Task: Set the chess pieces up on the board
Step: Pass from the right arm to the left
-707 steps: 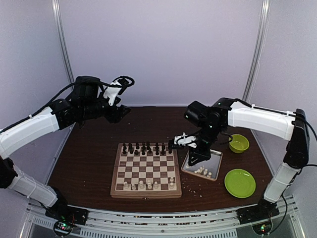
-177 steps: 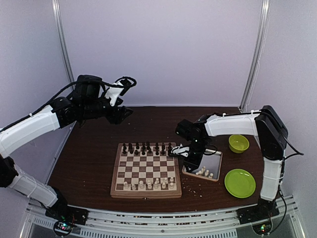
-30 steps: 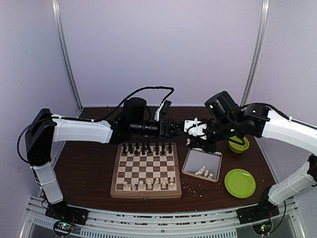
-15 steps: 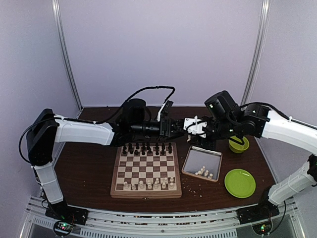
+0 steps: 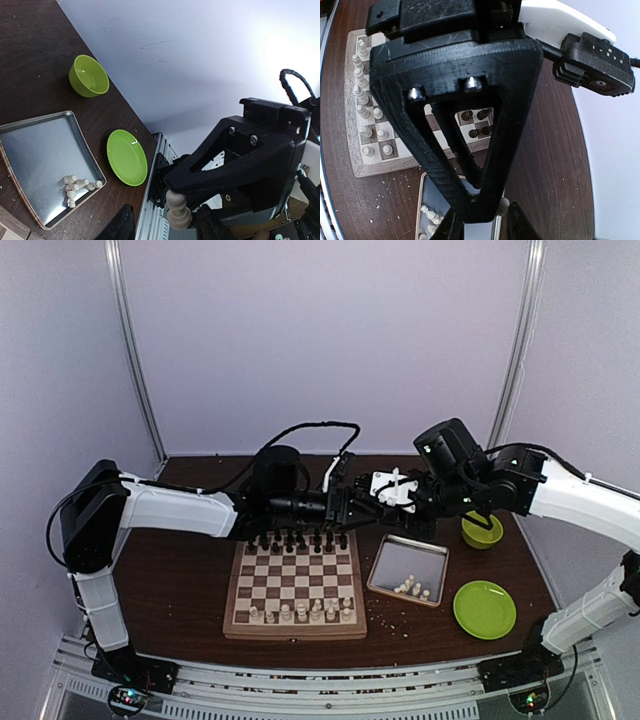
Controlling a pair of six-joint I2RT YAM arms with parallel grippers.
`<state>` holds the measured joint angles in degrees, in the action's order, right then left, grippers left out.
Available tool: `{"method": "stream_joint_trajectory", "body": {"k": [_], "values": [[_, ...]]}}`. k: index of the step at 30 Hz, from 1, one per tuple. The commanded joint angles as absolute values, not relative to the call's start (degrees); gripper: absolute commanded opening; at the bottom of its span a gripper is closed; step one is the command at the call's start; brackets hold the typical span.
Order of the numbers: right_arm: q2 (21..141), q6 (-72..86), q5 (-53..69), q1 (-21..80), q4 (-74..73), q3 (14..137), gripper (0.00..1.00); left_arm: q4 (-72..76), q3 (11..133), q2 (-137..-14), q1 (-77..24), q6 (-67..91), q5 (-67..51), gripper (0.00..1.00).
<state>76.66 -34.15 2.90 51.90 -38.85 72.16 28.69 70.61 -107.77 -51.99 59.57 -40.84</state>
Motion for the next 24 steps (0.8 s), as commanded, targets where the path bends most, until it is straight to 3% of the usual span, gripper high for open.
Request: {"method": "stream_joint_trajectory", "body": {"k": [1, 17, 24], "values": [[77.6, -33.6, 2.8, 52.3, -38.9, 74.2, 0.21, 33.4, 72.2, -109.4, -52.3, 60.5, -42.9, 0.42], [77.7, -35.0, 4.4, 52.7, -39.7, 73.6, 0.22, 35.3, 74.5, -111.7, -52.6, 61.1, -46.0, 0.21], [76.0, -34.8, 3.4, 52.7, -40.6, 73.4, 0.36, 37.9, 72.7, -111.0, -52.0, 60.9, -46.8, 0.08]]}}
